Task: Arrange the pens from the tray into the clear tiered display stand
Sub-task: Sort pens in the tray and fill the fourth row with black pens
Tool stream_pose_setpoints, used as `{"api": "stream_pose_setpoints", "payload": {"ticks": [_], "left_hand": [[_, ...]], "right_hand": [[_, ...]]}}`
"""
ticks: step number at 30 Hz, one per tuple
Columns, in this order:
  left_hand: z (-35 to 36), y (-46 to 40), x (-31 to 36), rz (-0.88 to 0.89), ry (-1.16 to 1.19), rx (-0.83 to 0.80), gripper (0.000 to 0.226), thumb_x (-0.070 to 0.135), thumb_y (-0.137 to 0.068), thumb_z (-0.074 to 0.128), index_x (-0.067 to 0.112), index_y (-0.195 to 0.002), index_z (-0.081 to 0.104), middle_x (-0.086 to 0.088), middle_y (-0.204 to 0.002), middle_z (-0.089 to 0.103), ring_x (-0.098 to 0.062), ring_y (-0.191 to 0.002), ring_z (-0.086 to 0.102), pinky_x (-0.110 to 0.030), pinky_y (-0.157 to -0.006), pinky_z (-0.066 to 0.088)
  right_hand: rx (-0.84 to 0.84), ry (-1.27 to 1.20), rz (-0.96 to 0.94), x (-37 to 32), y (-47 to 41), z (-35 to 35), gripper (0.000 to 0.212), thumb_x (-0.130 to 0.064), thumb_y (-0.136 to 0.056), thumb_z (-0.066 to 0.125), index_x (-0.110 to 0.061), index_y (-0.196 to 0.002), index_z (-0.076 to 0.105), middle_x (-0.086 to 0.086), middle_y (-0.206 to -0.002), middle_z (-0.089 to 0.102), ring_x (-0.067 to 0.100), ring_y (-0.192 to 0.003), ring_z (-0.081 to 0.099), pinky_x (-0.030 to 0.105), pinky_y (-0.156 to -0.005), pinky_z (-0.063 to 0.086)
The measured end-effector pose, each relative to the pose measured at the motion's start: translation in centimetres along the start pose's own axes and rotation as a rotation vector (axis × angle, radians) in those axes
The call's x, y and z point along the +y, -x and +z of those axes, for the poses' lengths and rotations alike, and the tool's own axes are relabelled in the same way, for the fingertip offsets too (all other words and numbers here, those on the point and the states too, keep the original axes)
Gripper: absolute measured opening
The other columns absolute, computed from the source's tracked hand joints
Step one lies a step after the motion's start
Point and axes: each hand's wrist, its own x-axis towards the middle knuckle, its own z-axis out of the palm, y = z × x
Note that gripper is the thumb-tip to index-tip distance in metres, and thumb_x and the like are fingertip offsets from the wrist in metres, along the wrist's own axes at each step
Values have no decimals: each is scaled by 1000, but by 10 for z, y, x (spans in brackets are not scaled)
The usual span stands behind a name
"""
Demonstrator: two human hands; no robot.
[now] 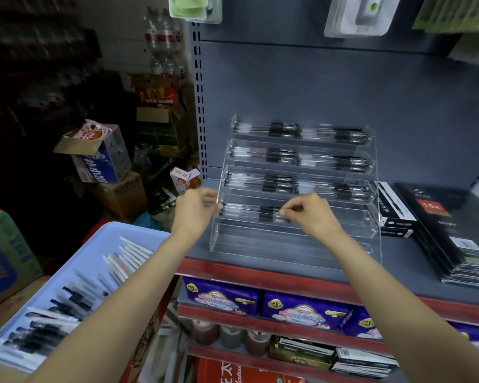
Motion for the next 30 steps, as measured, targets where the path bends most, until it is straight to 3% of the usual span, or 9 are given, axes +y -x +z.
{"api": "stream_pose_setpoints", "payload": {"ticks": [4, 11, 14, 18, 20, 25, 28, 30], "left_hand": [[0, 0, -2, 6, -3, -9, 28, 11, -82, 70, 6, -109, 66, -8, -102, 70, -10, -87, 59, -18, -81, 43], [-16, 7, -8, 43, 42, -50, 19, 16, -84, 67, 13, -103, 68, 2, -91, 68, -11, -85, 65, -23, -84, 51], [-34, 15, -19, 38, 69, -54, 20, 13, -86, 65, 11, -106, 67, -1, -91, 67, -16, -86, 65, -25, -84, 51], [-76, 32, -64, 2, 21, -67, 19, 20, -92, 58, 17, -110, 64, 0, -96, 66, -8, -85, 62, -15, -77, 49], [-100, 43, -98, -37, -39, -53, 19, 25, -93, 56, 23, -111, 62, 4, -98, 65, -1, -81, 60, -7, -69, 44], [-166, 73, -180, -212, -144, -7, 20, 17, -94, 54, 16, -112, 64, -2, -106, 67, -12, -84, 56, -21, -73, 39], [-198, 89, -230, -313, -213, -48, 22, 14, -94, 53, 12, -113, 64, -6, -109, 67, -14, -84, 56, -17, -71, 37], [-212, 97, -261, -346, -238, -85, 23, 11, -94, 51, 10, -114, 63, -9, -116, 66, -20, -96, 60, -19, -76, 40]], "right_hand": [[-65, 25, -18, -3, 3, 5, 12, -22, -85, 68, -13, -84, 76, 1, -86, 73, 13, -82, 63, 22, -75, 45], [52, -9, -130, -37, 1, 24, 9, -16, -85, 66, -13, -91, 73, -1, -90, 71, 8, -79, 60, -1, -66, 38], [58, -51, -201, -69, 3, 47, 12, -13, -86, 64, -13, -94, 73, -3, -89, 69, 5, -78, 57, 4, -70, 41], [-29, -131, -266, -119, 11, 100, 17, -13, -90, 58, -14, -102, 70, -4, -95, 68, 5, -84, 57, -1, -69, 38], [-99, -134, -292, -142, 14, 134, 19, -13, -91, 56, -14, -106, 69, 1, -104, 69, 9, -88, 59, 5, -72, 38], [-373, -111, -268, -184, 23, 229, 27, -13, -95, 52, -12, -120, 62, 4, -122, 63, 15, -108, 59, 15, -90, 41], [-486, -94, -204, -199, 30, 285, 31, -11, -95, 50, -10, -125, 58, 6, -130, 59, 19, -118, 55, 25, -101, 40], [-544, -71, -168, -204, 34, 319, 33, -11, -95, 51, -10, -128, 56, 8, -133, 56, 22, -122, 52, 29, -104, 39]]}}
